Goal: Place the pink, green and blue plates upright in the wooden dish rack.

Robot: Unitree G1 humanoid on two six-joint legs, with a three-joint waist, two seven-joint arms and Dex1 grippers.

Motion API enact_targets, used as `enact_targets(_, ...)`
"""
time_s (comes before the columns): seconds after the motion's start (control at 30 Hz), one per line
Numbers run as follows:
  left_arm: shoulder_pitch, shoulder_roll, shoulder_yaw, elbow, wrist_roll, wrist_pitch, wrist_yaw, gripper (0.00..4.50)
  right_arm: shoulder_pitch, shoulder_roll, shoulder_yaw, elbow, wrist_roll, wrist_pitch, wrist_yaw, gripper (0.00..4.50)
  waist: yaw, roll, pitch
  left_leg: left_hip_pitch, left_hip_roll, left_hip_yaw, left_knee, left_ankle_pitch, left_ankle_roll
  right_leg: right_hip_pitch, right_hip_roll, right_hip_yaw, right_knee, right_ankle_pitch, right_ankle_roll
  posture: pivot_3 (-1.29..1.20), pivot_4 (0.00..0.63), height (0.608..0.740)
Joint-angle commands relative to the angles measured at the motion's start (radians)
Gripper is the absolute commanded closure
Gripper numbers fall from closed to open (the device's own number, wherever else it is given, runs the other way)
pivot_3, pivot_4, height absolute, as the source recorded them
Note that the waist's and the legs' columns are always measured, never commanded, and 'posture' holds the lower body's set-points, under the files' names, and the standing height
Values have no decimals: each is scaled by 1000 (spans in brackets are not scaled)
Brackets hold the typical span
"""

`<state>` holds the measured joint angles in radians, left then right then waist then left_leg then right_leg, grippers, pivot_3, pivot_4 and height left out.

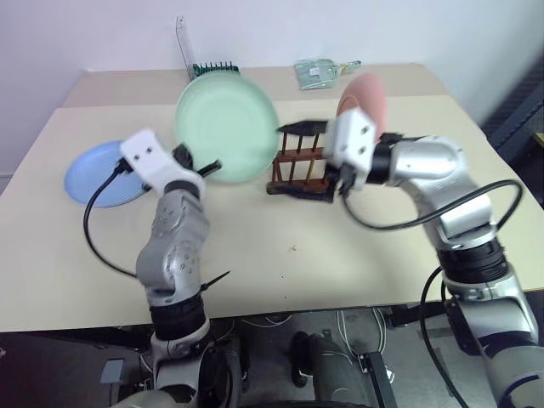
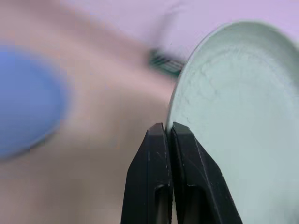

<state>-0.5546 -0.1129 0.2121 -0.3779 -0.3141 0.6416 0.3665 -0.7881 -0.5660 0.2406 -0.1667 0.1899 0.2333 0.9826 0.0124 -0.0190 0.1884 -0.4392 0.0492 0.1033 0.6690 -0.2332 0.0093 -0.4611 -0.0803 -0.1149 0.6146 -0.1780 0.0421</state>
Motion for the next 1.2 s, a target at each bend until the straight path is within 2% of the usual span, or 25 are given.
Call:
enact_targets(0.03, -94, 18, -47, 6, 20, -5, -26, 4500, -41, 19, 81, 109, -238, -181, -132, 46, 0, 0, 0, 0, 0, 1, 0, 0, 0, 0, 0, 0, 0, 0, 0, 0, 150, 730)
enact_targets(0.37, -187, 18, -49, -28, 16, 63, -26, 4500, -122, 57, 104, 352, -485, -431, -340, 46, 0, 0, 0, -1, 0, 1, 0, 1, -1, -1, 0, 0, 0, 2, -2, 0, 150, 730)
enact_targets(0.5, -196, 19, -40, -40, 17, 86, -23, 4500, -149, 65, 104, 419, -539, -491, -396, 46, -1, 0, 0, 0, -1, 1, 0, 1, -1, 0, 0, 0, 0, 0, 1, 0, 150, 730)
enact_targets(0.53, -196, 19, -39, -44, 18, 90, -21, 4500, -154, 65, 105, 431, -555, -506, -410, 553, 0, 0, 0, 0, -1, 1, 0, 1, -1, 0, 0, 0, 0, 0, 0, 0, 150, 730)
enact_targets(0.57, -195, 20, -37, -48, 20, 94, -20, 4500, -157, 67, 105, 440, -564, -516, -419, 791, 0, 0, 0, 0, -1, 1, 0, 1, -1, 0, 0, 0, 0, 0, 0, 0, 150, 730)
enact_targets(0.63, -194, 19, -30, -53, 19, 98, -15, 4500, -161, 70, 104, 451, -579, -535, -435, 1683, -1, 0, 0, 0, -1, 1, 0, 1, -1, 0, 0, 0, 0, 1, -1, 0, 150, 730)
enact_targets(0.8, -189, 14, -30, -59, 19, 104, -15, 4500, -165, 72, 94, 457, -618, -577, -477, 4409, -1, 0, 0, 0, 0, 1, 0, 1, -1, 0, 0, 0, 0, 2, -2, 0, 150, 730)
enact_targets(0.97, -180, -7, -20, -57, -7, 106, -29, 4500, -177, 69, 85, 469, -653, -603, -517, 4469, -1, 0, 0, 0, -1, 1, 0, 1, -1, 0, 0, 0, 0, 2, -2, 0, 150, 730)
enact_targets(1.07, -175, -20, -11, -59, -40, 77, -66, 3545, -180, 61, 89, 472, -680, -613, -533, 4500, 0, 0, 0, 0, -1, 1, 0, 1, -1, 0, 0, 0, 0, 2, -2, 0, 150, 730)
enact_targets(1.2, -200, -49, 31, -67, -123, -10, -114, 1535, -181, 47, 98, 488, -707, -635, -552, 4500, -1, 0, 0, 0, -1, 1, 0, 1, -1, 0, 0, 0, 0, 2, -2, 0, 150, 730)
